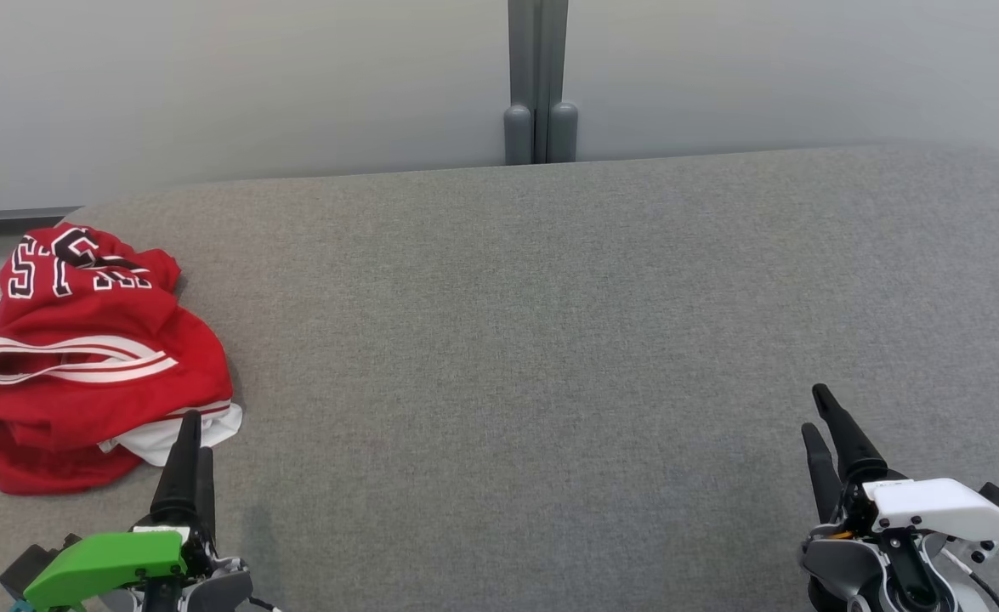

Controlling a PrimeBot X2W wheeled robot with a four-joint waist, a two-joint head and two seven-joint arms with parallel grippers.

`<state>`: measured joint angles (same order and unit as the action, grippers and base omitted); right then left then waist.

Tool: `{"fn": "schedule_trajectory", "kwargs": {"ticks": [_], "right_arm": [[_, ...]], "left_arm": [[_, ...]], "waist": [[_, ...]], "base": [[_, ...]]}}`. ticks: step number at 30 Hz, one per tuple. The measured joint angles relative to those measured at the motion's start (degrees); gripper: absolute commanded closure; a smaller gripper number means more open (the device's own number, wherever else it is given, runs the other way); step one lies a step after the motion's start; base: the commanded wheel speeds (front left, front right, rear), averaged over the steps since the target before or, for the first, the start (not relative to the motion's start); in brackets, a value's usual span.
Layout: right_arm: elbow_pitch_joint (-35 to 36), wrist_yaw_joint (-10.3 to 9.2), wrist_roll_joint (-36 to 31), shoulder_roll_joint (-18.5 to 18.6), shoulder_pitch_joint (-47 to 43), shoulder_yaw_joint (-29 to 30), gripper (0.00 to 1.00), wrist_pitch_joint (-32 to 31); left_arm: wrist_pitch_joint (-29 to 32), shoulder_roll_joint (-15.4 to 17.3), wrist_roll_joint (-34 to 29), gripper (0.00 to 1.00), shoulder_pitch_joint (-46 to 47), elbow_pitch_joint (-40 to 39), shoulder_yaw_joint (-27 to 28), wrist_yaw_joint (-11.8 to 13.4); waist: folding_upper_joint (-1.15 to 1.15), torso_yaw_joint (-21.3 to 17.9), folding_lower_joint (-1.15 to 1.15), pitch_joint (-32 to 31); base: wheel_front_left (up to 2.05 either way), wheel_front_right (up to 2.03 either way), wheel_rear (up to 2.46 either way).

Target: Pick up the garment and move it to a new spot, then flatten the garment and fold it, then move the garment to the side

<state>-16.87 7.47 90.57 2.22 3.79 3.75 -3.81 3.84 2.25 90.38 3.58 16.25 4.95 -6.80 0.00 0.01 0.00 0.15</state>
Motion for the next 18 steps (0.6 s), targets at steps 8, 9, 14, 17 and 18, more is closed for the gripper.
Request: {"fn": "schedule_trajectory", "kwargs": {"ticks": [8,9,14,17,18], "right_arm": [[-0.2,0.0,-9.0,0.0,0.3,-0.7,0.0,2.0],[-0.1,0.0,-10.4,0.0,0.4,-0.7,0.0,2.3],[0.5,0.0,-17.0,0.1,0.4,-1.0,0.0,3.5],[0.9,0.0,-20.8,0.1,0.4,-1.1,0.0,4.2],[1.0,0.0,-22.1,0.1,0.4,-1.2,0.0,4.4]], "left_arm": [[-2.2,0.1,-7.8,0.0,-0.1,-1.3,-1.5,1.7],[-2.4,0.1,-9.1,0.0,-0.1,-1.4,-1.7,1.9],[-3.5,0.4,-15.1,0.0,-0.4,-1.9,-2.9,2.7],[-4.2,0.5,-18.9,0.0,-0.5,-2.4,-3.3,2.9],[-4.5,0.6,-20.2,0.0,-0.6,-2.6,-3.5,3.0]], "waist": [[0.0,0.1,0.0,-0.1],[0.0,0.2,0.0,-0.1],[0.0,0.3,0.0,-0.1],[0.0,0.4,0.0,-0.1],[0.0,0.4,0.0,-0.1]], "base": [[0.0,0.0,0.0],[0.0,0.0,0.0],[0.0,0.0,0.0],[0.0,0.0,0.0],[0.0,0.0,0.0]]}}
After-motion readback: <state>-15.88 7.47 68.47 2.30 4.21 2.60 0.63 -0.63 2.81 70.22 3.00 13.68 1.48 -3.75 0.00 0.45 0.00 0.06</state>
